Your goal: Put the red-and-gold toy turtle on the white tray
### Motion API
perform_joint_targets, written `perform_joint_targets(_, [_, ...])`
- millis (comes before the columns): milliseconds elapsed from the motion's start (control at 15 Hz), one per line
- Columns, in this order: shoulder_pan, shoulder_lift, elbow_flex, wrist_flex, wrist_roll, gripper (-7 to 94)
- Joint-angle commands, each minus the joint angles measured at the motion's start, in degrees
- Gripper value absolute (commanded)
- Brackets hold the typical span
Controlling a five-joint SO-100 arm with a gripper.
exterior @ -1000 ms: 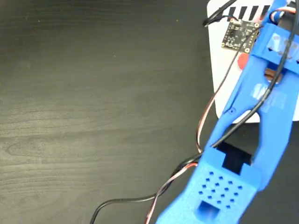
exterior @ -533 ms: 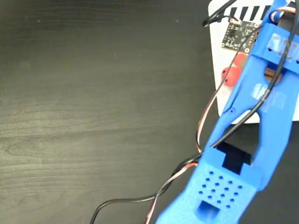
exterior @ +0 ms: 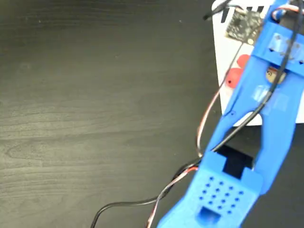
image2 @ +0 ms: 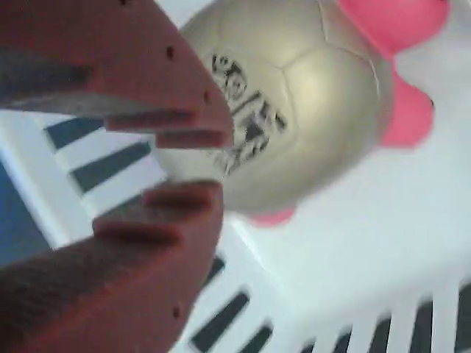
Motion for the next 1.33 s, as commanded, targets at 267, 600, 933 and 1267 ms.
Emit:
perform_joint_targets(267, [-5.6, 31.6, 9.3, -9.3, 9.3, 0])
perform_joint_targets(600, [-23.8, 65.5, 51.6, -24.6, 9.6, 0])
perform_joint_targets(933, [-35.2, 95.4, 91.2, -31.0, 5.6, 0])
perform_joint_targets(1267, [-40.2, 124.8, 119.6, -28.8, 4.8, 0])
